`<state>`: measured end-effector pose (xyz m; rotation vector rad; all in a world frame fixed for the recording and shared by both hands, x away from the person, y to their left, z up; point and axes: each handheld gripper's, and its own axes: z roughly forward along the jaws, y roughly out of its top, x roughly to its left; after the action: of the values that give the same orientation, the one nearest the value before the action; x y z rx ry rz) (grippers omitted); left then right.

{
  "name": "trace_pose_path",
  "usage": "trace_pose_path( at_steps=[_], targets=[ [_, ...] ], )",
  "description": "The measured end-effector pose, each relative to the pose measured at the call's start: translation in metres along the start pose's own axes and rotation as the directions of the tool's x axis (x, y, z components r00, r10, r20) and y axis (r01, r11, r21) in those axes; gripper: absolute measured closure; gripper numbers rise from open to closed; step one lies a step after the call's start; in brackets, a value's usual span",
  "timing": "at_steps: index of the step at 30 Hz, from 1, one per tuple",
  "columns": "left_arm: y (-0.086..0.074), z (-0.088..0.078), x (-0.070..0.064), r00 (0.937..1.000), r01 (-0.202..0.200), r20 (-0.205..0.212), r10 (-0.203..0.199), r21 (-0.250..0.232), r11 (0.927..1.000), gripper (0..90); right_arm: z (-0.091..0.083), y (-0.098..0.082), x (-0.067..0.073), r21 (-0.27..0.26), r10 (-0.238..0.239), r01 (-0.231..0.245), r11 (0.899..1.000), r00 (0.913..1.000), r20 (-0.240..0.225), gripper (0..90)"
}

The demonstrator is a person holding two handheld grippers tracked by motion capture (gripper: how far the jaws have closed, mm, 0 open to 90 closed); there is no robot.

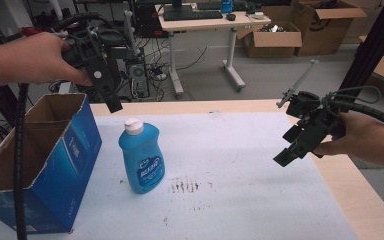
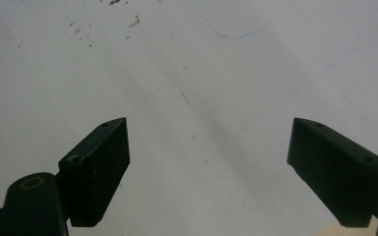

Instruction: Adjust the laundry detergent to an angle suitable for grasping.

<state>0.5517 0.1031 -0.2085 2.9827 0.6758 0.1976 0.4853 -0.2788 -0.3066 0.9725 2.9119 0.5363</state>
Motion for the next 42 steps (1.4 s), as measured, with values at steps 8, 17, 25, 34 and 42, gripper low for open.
trace_pose_path(
  at_steps=[8,17,25,34,42],
  targets=[
    [-0.002,-0.010,0.000,0.9993,0.036,-0.003,-0.036,-0.017,0.9992,21.5,-0.002,-0.001,0.000,-0.007,-0.006,0.006,1.000,1.0000,-0.002,16.2],
    [-0.002,-0.029,-0.005,0.9932,0.115,-0.013,-0.115,-0.040,0.9926,20.1,-0.002,-0.002,-0.002,-0.013,-0.010,0.010,1.000,0.9999,-0.006,16.2],
    [-0.003,-0.046,-0.015,0.9869,0.161,0.004,-0.161,-0.069,0.9846,19.8,-0.003,-0.002,0.000,-0.015,-0.021,0.021,1.000,0.9998,-0.007,16.2],
    [-0.001,-0.056,-0.029,0.9746,0.222,0.055,-0.217,-0.099,0.9701,19.6,-0.005,-0.002,0.000,-0.020,-0.022,0.022,1.000,0.9998,-0.003,16.2],
    [0.004,-0.046,-0.040,0.9618,0.269,0.074,-0.263,-0.082,0.9596,19.6,-0.002,-0.002,0.002,-0.018,-0.024,0.024,1.000,0.9997,-0.007,16.2]
  ],
)
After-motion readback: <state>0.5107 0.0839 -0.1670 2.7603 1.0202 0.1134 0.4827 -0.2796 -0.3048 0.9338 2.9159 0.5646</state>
